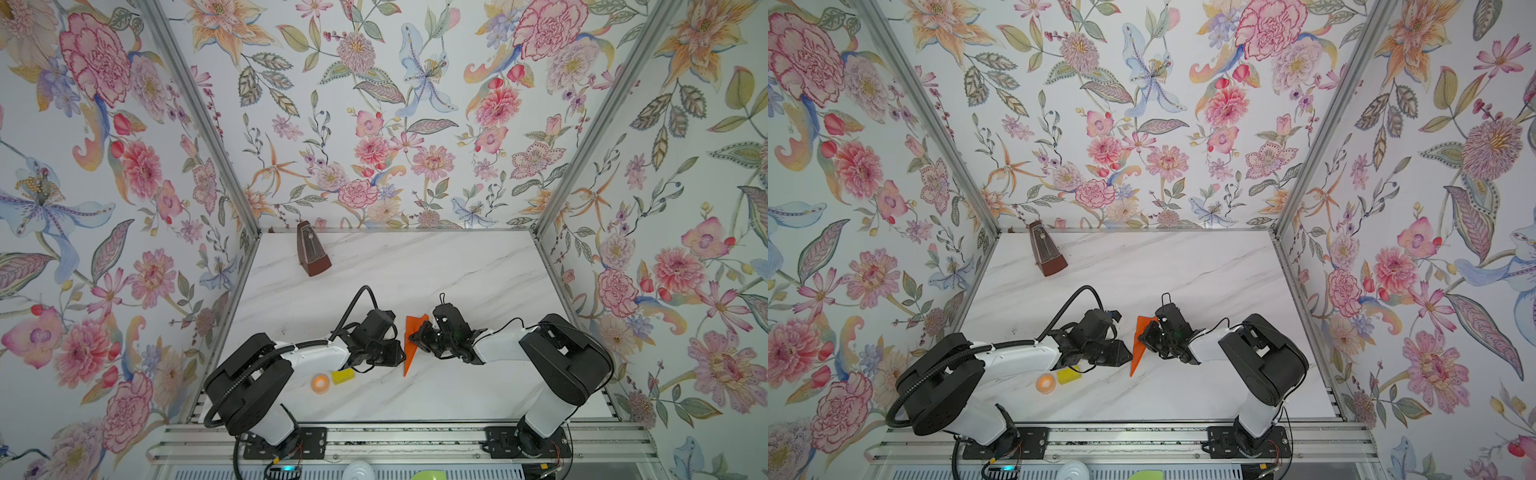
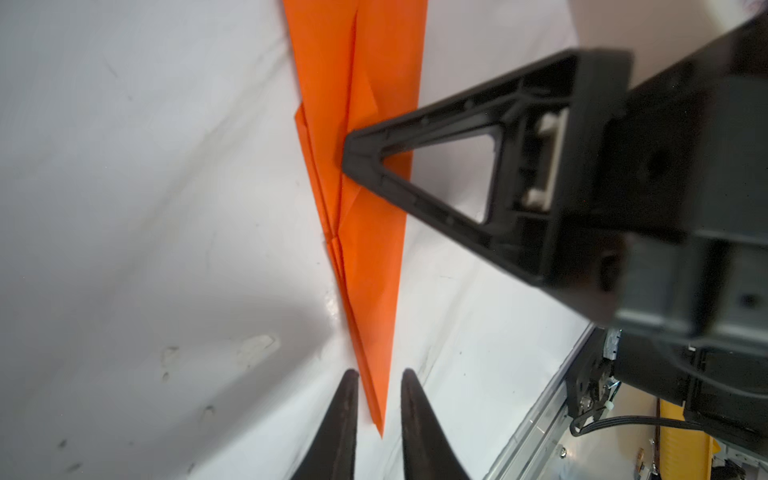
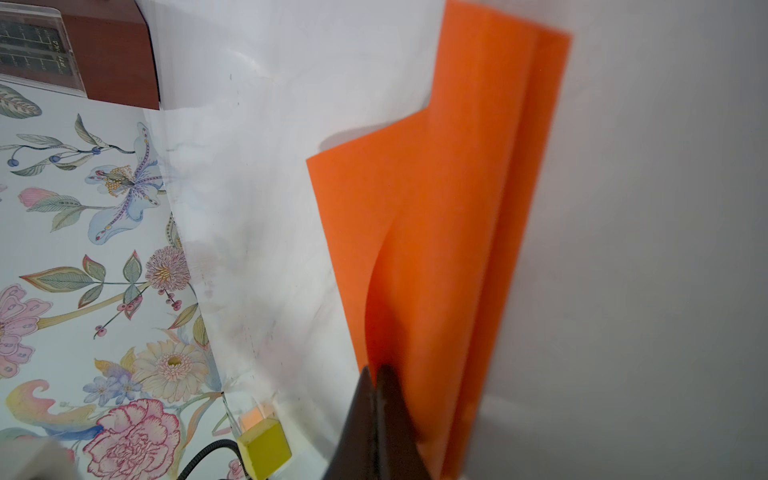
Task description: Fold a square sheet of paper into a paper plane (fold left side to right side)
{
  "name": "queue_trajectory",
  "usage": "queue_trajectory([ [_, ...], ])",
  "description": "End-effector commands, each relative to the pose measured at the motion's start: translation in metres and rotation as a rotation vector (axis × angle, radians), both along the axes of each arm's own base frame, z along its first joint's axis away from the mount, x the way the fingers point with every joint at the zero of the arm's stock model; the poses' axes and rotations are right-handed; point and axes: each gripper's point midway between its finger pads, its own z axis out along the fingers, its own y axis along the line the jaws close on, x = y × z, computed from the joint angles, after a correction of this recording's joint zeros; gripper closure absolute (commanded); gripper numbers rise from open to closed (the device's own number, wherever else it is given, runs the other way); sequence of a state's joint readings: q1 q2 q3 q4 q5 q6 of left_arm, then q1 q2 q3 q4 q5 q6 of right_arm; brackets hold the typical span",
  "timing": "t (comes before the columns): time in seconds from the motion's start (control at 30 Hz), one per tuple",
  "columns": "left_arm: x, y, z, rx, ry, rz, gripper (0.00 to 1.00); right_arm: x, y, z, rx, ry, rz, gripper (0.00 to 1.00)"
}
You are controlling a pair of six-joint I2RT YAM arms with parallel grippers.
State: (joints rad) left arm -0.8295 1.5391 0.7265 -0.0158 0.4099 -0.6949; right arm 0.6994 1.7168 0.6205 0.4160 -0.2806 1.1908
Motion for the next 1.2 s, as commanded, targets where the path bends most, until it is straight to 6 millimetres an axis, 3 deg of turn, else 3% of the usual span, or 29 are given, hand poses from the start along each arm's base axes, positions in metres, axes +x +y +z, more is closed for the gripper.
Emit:
queue_trajectory([
  [0.0,0.013,0.0,0.01,0.023,-0.051,-0.002,0.8,-0.02,-0.02,-0.038,-0.105,0.109,-0.008,1.0],
  [0.17,0.016,-0.017,-0.005,-0.013,-0.014,-0.026,0.91,-0.021,-0.021,-0.039,-0.106,0.111,-0.011,1.0],
  [0.33,0.022,-0.017,-0.021,0.011,-0.001,-0.016,0.99,-0.022,-0.023,-0.038,-0.109,0.113,-0.011,1.0],
  [0.73,0.029,-0.014,-0.024,-0.034,0.001,0.027,1.0,-0.02,-0.022,-0.037,-0.109,0.111,-0.014,1.0],
  [0.87,0.029,-0.007,-0.033,0.002,0.015,0.037,1.0,-0.019,-0.022,-0.037,-0.112,0.112,-0.012,1.0],
  [1.17,0.012,0.02,-0.076,0.155,0.09,0.025,1.0,-0.018,-0.024,-0.032,-0.119,0.107,-0.013,0.99],
])
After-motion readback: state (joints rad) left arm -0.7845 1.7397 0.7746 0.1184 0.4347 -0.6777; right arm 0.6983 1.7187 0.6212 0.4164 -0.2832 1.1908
